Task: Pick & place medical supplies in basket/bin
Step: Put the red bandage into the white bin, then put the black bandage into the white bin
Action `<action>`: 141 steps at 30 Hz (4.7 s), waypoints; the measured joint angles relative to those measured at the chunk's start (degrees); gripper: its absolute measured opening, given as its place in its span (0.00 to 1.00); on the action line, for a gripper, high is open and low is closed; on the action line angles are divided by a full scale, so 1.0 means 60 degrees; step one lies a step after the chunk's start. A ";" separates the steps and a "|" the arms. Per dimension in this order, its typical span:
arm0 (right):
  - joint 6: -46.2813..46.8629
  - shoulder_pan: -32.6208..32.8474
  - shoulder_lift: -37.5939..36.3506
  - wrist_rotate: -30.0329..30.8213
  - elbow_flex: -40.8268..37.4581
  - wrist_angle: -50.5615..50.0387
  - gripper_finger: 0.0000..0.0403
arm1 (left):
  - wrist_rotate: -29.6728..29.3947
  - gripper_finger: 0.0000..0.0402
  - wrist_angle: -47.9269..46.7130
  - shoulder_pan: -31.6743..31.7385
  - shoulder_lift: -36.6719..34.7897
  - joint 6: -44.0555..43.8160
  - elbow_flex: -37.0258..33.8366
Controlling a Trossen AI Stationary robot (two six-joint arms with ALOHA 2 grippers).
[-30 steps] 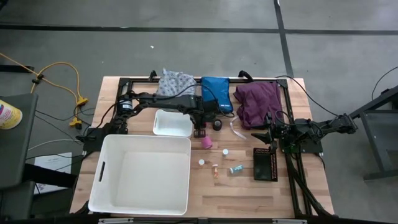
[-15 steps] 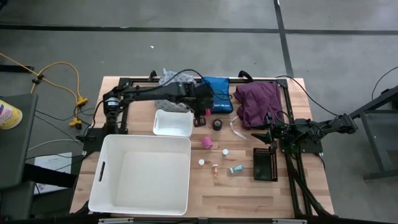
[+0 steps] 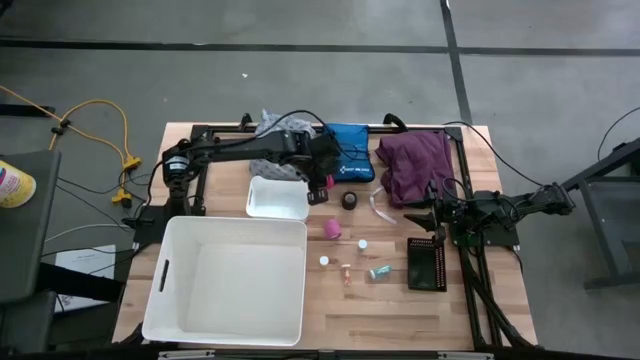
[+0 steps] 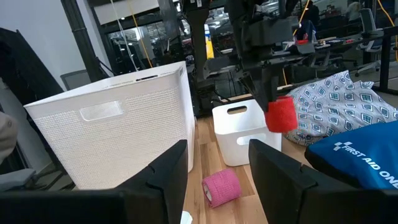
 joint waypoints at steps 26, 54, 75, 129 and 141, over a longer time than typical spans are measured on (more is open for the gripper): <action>0.0000 -0.0004 0.0004 0.0005 0.0000 0.0002 0.39 | 0.0219 0.07 -0.0485 0.0315 -0.3311 -0.1325 -0.3528; -0.0002 -0.0001 0.0004 0.0004 0.0001 0.0000 0.39 | -0.0074 0.07 -0.0227 0.0322 -0.4489 -0.2218 -0.6390; -0.0002 0.0000 0.0004 0.0002 0.0001 0.0000 0.39 | -0.0442 0.07 0.0713 0.0320 -0.4482 -0.2816 -0.7296; 0.0001 0.0000 0.0004 0.0004 0.0003 0.0000 0.39 | 0.0153 0.33 0.1348 0.0988 -0.5888 -0.2681 -0.7413; 0.0001 -0.0004 0.0004 0.0004 0.0003 0.0000 0.39 | 0.0009 0.33 0.4469 0.0457 -0.5566 -0.1896 -0.7410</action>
